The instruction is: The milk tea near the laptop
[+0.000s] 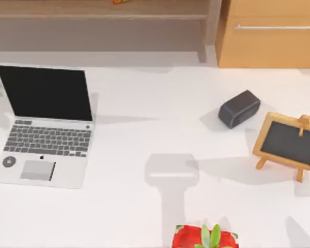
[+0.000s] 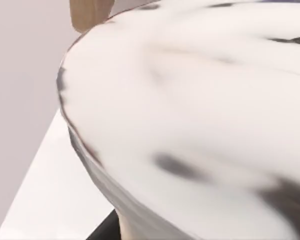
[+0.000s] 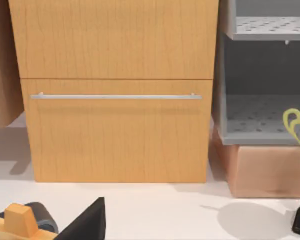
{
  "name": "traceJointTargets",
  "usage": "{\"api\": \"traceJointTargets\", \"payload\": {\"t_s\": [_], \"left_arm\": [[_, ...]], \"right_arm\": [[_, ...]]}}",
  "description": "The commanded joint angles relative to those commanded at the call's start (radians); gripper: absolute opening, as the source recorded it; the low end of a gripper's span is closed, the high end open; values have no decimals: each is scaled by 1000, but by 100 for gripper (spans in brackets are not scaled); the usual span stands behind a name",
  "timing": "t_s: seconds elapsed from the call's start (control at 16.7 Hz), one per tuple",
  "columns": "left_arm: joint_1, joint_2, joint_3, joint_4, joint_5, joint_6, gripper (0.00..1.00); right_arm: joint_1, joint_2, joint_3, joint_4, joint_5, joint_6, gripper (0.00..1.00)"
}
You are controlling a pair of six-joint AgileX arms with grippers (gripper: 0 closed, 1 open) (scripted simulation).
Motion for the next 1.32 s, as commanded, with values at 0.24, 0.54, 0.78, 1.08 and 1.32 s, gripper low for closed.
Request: {"api": "traceJointTargets", "payload": {"t_s": [0.24,0.54,0.78,1.08,1.32], "left_arm": [[1,-21,-2,-21,-1,2,0],[1,-63,-3,-62,-2,2,0],[2,-74,-3,-73,-1,2,0],[-58,-110,3,-53,-25,-4,0],[-283,-164,-38,-68,-134,-36,0]], "right_arm": [[0,0,0,0,0,0,100],[0,0,0,0,0,0,100],[0,0,0,0,0,0,100],[0,0,0,0,0,0,100],[0,0,0,0,0,0,100]]}}
